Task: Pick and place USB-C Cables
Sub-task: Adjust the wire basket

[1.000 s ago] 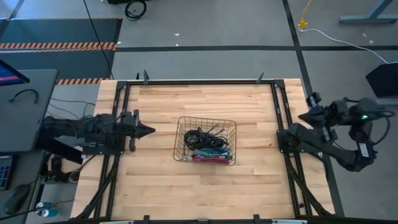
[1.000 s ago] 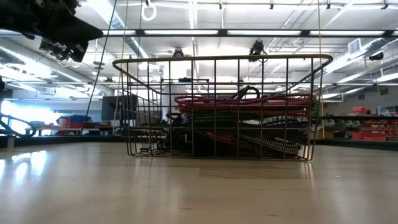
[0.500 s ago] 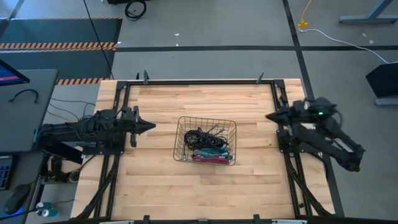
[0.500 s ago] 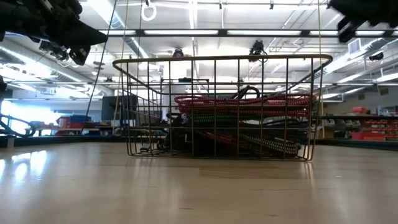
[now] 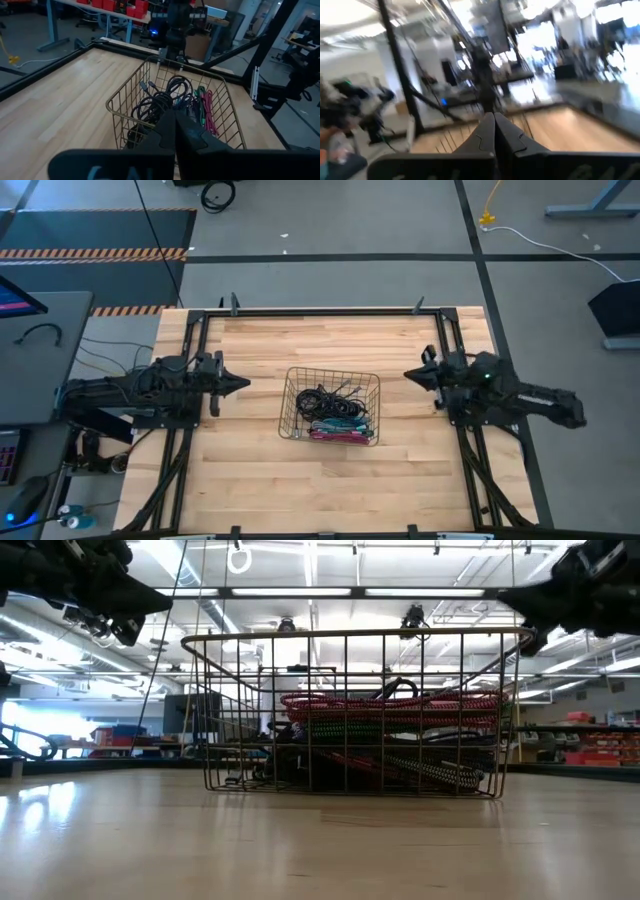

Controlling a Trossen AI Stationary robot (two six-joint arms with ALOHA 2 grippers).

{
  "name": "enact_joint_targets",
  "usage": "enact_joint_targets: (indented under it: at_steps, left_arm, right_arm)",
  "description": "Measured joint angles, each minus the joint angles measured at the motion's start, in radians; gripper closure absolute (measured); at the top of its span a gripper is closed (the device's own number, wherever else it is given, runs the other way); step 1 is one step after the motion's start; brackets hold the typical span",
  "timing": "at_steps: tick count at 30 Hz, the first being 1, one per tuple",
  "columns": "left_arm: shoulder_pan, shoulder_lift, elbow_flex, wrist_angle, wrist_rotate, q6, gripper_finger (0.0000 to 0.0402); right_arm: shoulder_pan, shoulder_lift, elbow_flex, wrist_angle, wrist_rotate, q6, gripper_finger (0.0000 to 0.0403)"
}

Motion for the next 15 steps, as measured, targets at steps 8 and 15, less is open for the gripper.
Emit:
enact_joint_targets:
  at_steps: [8, 15]
  left_arm:
    - [0.0, 0.0, 0.0, 0.0, -0.018, 0.011, 0.0401]
    - [0.0, 0.009, 0.0, -0.052, -0.035, 0.096, 0.0401]
  right_arm:
    - [0.275, 0.153, -0.013, -0.009, 0.414, -0.087, 0.0403]
    - [0.378, 0.229, 0.011, -0.014, 0.486, -0.153, 0.0403]
